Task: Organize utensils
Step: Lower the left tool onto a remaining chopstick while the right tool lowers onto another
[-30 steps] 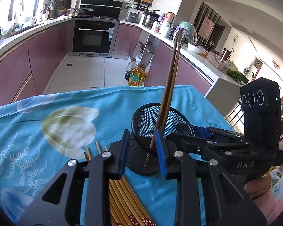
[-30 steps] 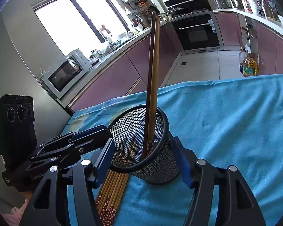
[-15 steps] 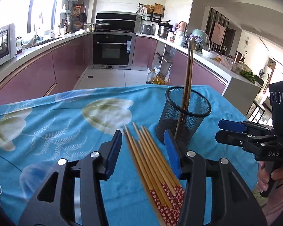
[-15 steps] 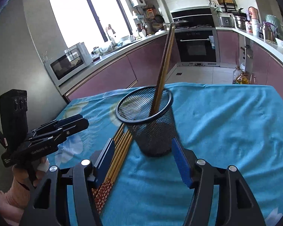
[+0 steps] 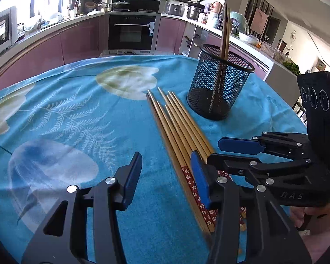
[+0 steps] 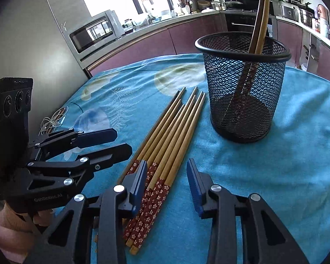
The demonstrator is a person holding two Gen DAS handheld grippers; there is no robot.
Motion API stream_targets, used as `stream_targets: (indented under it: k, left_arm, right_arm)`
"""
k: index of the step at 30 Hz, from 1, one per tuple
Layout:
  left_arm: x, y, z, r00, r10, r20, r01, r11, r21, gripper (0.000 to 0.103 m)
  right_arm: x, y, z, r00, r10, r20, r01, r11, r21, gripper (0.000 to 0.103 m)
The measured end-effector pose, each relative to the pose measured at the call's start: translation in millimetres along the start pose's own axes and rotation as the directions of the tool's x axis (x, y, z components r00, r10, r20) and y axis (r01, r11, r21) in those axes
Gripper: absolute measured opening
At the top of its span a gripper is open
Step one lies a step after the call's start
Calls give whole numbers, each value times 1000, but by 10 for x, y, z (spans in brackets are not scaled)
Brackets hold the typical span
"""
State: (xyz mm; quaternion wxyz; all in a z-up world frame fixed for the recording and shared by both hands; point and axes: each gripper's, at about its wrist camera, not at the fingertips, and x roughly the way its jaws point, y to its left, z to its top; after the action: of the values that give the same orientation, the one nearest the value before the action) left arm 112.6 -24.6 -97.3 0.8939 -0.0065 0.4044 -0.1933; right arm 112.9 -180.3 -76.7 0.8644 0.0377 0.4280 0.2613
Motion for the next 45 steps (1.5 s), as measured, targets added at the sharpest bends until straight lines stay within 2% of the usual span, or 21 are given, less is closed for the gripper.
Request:
stream_targets:
  k: [6, 13, 20, 33, 45]
  left_arm:
    - [110, -2, -28, 999, 1, -50, -1, 1000, -3, 38]
    - [108, 27, -32, 998, 2, -59, -2, 1000, -2, 35]
    - [95, 39, -33, 998, -14, -64, 14, 1000, -6, 38]
    - [125, 104, -39, 998, -11, -67, 10, 1000, -13, 33]
    - [142, 110, -26, 998, 1, -68, -1, 1000, -10, 33]
  right_arm:
    - [26, -23, -42, 1000, -30, -8, 30, 1000, 3, 24]
    - [13, -44, -42, 999, -29, -21, 29, 1000, 8, 22]
    - [-26, -116, -42, 1000, -10, -29, 11, 999, 34, 20]
    - [-28, -149, -37, 999, 1, -33, 1, 999, 53, 18]
    - [-39, -198, -35, 999, 27, -20, -25, 996, 80, 18]
